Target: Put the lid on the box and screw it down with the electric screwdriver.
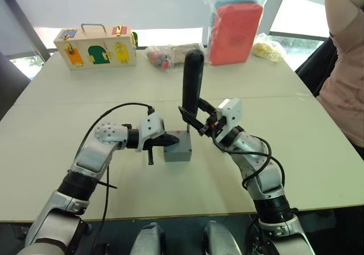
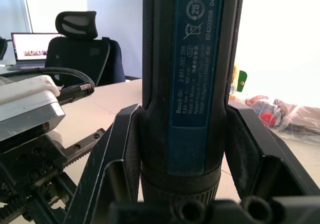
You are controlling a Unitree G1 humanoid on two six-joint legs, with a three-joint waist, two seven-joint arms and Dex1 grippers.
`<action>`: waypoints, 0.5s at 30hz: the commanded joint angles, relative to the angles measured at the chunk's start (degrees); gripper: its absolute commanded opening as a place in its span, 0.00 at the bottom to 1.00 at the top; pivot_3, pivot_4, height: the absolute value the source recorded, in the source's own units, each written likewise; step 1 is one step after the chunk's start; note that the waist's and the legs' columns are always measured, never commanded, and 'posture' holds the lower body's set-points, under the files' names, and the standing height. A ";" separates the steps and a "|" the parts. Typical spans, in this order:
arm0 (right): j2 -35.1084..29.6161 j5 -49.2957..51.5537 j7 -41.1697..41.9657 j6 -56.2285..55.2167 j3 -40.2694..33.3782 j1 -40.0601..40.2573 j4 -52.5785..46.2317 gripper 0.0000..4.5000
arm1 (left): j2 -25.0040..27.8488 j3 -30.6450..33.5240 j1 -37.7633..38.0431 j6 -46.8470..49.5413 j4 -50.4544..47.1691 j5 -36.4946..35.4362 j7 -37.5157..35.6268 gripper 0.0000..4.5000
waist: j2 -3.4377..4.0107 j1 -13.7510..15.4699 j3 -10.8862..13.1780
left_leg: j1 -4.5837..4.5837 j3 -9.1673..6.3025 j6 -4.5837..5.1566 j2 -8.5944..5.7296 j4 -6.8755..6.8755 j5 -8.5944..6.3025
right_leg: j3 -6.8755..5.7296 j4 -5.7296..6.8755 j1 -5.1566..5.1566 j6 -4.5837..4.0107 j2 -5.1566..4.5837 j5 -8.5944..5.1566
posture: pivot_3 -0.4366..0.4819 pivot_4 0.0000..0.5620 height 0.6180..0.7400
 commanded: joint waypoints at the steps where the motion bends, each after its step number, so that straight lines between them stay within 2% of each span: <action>1: -0.83 -1.84 -0.06 6.11 3.36 3.14 3.91 0.41 | 0.41 -0.57 0.54 0.55 -0.66 0.95 -0.07 0.00 | -0.09 -0.02 -0.14 | 0.02 -0.01 0.00 0.07 -0.02 0.00 | -0.01 0.01 0.00 -0.04 0.00 -0.03 | 0.48 0.27 0.92; 11: -2.06 -3.64 -1.45 10.28 4.43 3.58 4.90 0.41 | 0.18 -0.59 0.66 0.40 -0.47 1.40 -0.15 0.00 | -0.22 0.05 -1.03 | 0.07 -0.04 0.01 0.11 -0.12 0.00 | -0.02 -0.01 0.03 -0.19 0.00 -0.11 | 0.48 0.27 0.92; 15: -2.28 -3.57 -1.53 11.36 4.54 3.34 5.24 0.41 | 0.03 -0.61 0.47 0.19 -0.02 1.59 -0.22 0.00 | -0.31 0.10 -1.09 | 0.57 -0.05 0.00 0.14 -0.38 -0.01 | -0.05 -0.27 0.50 -0.24 -0.02 -0.14 | 0.48 0.27 0.92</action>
